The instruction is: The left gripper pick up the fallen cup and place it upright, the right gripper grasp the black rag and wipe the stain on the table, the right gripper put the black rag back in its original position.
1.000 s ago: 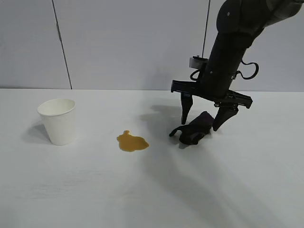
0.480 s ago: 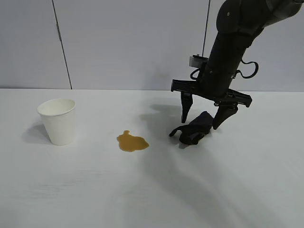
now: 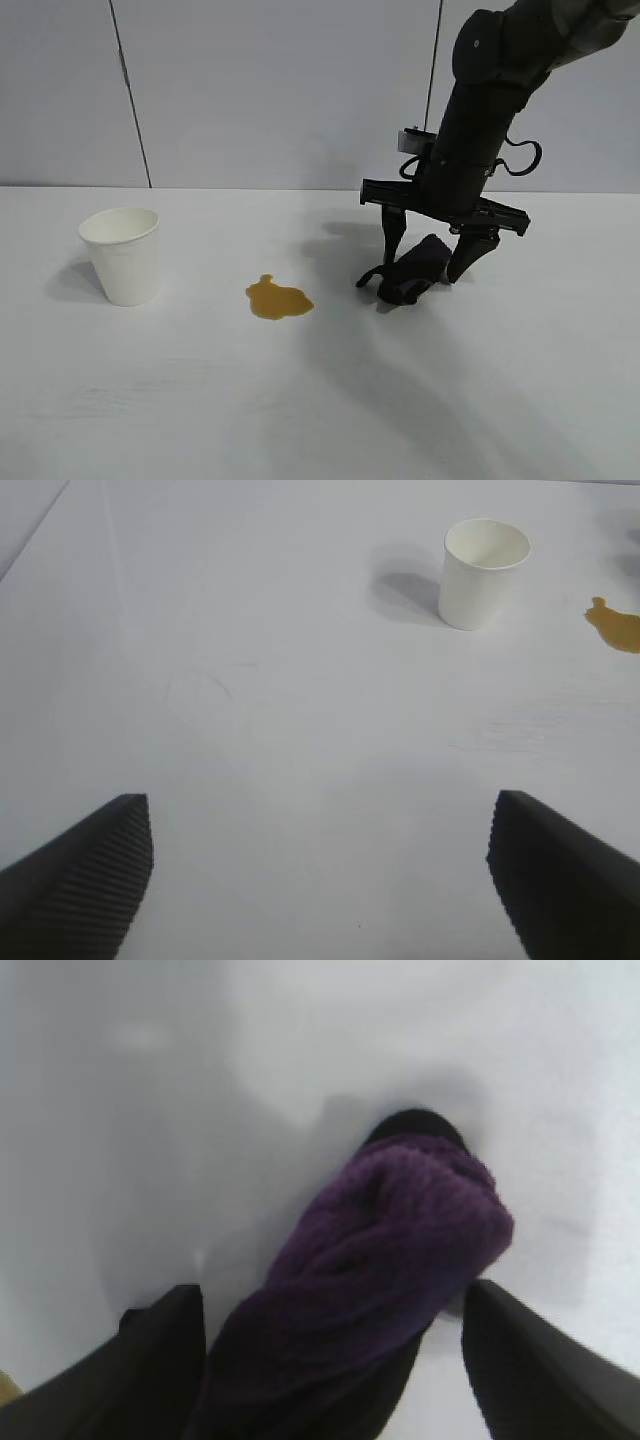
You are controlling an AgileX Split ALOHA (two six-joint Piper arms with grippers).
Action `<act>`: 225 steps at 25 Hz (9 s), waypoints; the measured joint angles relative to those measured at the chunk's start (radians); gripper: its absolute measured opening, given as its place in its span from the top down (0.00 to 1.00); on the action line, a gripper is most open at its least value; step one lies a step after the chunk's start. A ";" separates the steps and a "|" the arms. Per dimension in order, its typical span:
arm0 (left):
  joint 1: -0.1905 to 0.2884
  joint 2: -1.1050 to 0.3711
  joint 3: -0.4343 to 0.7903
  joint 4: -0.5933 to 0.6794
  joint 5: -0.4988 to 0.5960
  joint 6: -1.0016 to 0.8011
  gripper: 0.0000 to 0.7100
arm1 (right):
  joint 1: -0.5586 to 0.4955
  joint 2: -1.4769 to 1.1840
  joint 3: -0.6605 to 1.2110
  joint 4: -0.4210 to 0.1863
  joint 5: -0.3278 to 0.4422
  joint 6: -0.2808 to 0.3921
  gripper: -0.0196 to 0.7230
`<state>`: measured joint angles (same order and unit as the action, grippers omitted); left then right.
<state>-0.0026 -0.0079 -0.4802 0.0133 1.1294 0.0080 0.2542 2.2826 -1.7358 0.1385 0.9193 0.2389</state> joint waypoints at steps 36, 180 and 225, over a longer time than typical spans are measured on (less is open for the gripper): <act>0.000 0.000 0.000 0.000 0.000 -0.001 0.07 | 0.286 -0.043 -0.159 0.113 0.095 -0.088 0.85; 0.000 0.000 0.000 0.000 0.000 -0.002 0.07 | 0.210 0.118 -0.233 -0.079 0.171 -0.012 0.86; 0.000 0.000 0.000 0.000 0.000 -0.002 0.07 | 0.198 -0.342 -0.501 -0.126 0.332 -0.023 0.13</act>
<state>-0.0026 -0.0079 -0.4802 0.0133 1.1294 0.0060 0.4520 1.9410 -2.2370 0.0125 1.2511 0.2158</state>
